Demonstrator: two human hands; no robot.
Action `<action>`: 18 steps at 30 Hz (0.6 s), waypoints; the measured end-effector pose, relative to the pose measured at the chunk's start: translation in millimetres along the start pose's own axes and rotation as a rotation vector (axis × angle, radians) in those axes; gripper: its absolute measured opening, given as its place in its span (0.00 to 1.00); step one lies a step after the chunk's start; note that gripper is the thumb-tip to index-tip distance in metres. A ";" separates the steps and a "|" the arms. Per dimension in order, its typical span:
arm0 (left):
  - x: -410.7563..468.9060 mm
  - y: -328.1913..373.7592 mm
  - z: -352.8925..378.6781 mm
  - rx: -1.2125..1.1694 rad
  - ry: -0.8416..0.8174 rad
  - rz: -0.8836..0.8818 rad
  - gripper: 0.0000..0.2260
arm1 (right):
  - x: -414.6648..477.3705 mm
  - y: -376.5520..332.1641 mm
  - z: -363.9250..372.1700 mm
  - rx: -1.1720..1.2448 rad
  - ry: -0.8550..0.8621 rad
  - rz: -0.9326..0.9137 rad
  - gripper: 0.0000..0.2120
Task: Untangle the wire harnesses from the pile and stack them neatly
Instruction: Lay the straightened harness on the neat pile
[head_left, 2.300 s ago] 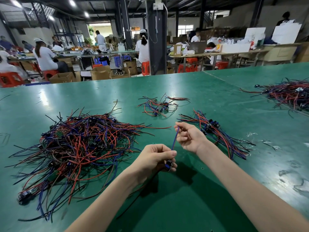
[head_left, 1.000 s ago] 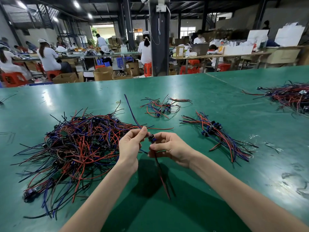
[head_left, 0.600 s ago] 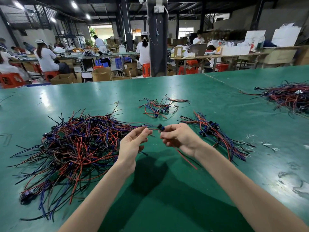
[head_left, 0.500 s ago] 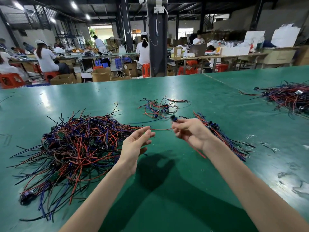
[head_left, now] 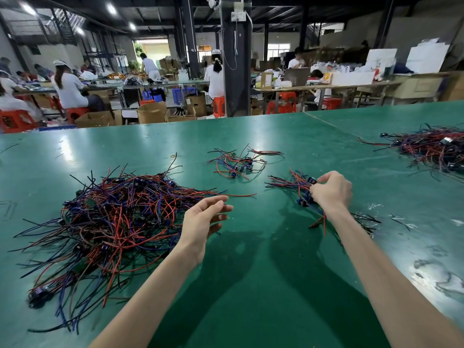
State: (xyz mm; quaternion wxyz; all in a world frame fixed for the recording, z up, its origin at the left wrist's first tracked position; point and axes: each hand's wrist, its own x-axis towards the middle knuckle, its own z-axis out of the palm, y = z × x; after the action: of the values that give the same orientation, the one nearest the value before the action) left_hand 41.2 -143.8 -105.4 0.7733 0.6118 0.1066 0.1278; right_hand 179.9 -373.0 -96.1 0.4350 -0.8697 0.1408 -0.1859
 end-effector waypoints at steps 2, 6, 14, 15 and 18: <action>-0.4 0.4 -0.4 -0.004 0.012 0.004 0.07 | -1.0 0.1 -0.6 -0.082 0.052 -0.064 0.11; -1.5 -1.6 0.9 0.036 0.032 0.046 0.07 | -4.0 2.6 -2.2 -0.267 0.040 -0.113 0.10; -5.7 -7.1 11.5 0.221 -0.079 0.213 0.08 | -2.4 7.9 -2.4 -0.376 0.078 -0.354 0.18; -6.3 -7.8 12.1 0.240 -0.091 0.223 0.08 | -2.0 8.7 -1.0 -0.410 0.049 -0.412 0.21; -7.2 -8.7 12.1 0.258 -0.109 0.221 0.08 | -2.2 11.1 4.5 -0.553 -0.107 -0.468 0.23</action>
State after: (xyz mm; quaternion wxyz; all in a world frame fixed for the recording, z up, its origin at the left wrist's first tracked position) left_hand 38.8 -159.2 -111.0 0.6744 0.7198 0.0120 0.1640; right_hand 179.0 -375.4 -107.9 0.1360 -0.9716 -0.0399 -0.1894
